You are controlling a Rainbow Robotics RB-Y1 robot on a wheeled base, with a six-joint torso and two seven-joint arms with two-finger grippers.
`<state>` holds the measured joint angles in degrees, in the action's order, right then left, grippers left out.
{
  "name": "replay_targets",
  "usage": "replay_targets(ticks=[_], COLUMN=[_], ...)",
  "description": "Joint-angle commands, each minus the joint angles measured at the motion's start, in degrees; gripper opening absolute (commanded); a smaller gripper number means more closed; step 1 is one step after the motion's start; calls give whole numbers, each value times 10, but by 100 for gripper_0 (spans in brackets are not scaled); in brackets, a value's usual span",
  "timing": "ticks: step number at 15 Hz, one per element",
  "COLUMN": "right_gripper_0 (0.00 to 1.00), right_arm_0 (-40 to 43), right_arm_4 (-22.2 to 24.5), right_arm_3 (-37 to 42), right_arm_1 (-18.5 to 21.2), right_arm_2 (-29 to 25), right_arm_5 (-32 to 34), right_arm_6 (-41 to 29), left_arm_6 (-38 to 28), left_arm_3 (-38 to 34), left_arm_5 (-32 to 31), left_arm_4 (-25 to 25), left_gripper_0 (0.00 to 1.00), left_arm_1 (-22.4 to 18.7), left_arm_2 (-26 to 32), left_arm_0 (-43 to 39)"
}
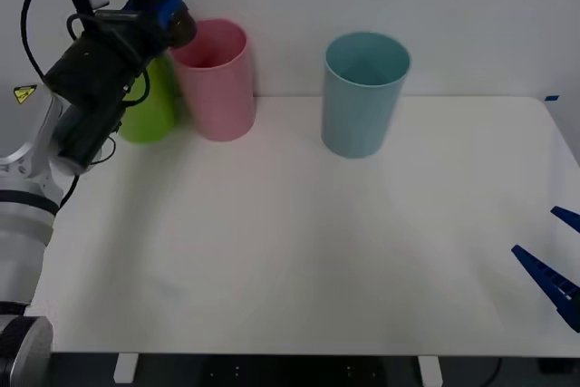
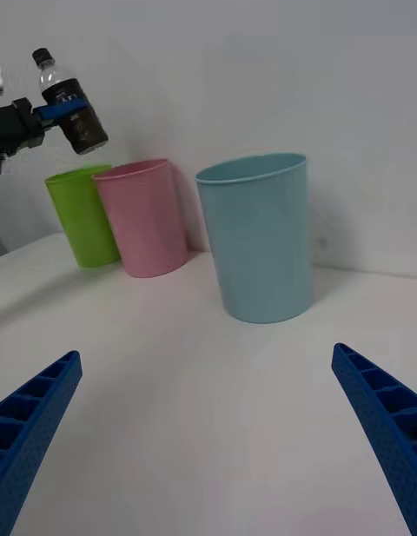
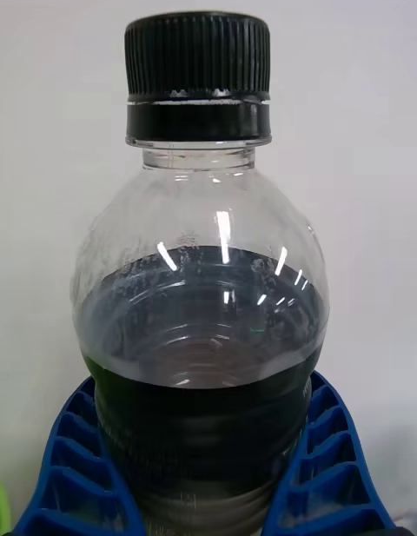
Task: Grasp the object on the table and drop it into the matching bin: aluminum can to the light blue bin, PET bottle to the pink bin.
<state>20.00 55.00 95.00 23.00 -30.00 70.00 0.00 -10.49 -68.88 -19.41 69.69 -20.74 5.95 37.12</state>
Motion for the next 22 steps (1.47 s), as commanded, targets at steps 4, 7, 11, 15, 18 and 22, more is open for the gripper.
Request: replay_targets(ticks=[4, 7, 11, 15, 18, 22], right_gripper_0=[100, 100, 100, 100, 100, 100], right_arm_0=[0, 0, 0, 0, 0, 0], right_arm_4=[0, 0, 0, 0, 0, 0], right_arm_3=[0, 0, 0, 0, 0, 0], right_arm_1=[0, 0, 0, 0, 0, 0], right_arm_2=[0, 0, 0, 0, 0, 0], right_arm_5=[0, 0, 0, 0, 0, 0], right_arm_6=[0, 0, 0, 0, 0, 0], left_arm_6=[17, 19, 27, 33, 35, 41], left_arm_3=[143, 158, 157, 157, 158, 128], left_arm_5=[26, 39, 50, 53, 53, 42], left_arm_4=[19, 17, 19, 12, 4, -18], left_gripper_0=[0, 0, 6, 100, 100, 100], left_arm_1=[1, 3, 12, 12, 12, 10], left_arm_2=[-30, -44, -45, -46, -49, -51], left_arm_0=[116, 134, 134, 133, 132, 105])
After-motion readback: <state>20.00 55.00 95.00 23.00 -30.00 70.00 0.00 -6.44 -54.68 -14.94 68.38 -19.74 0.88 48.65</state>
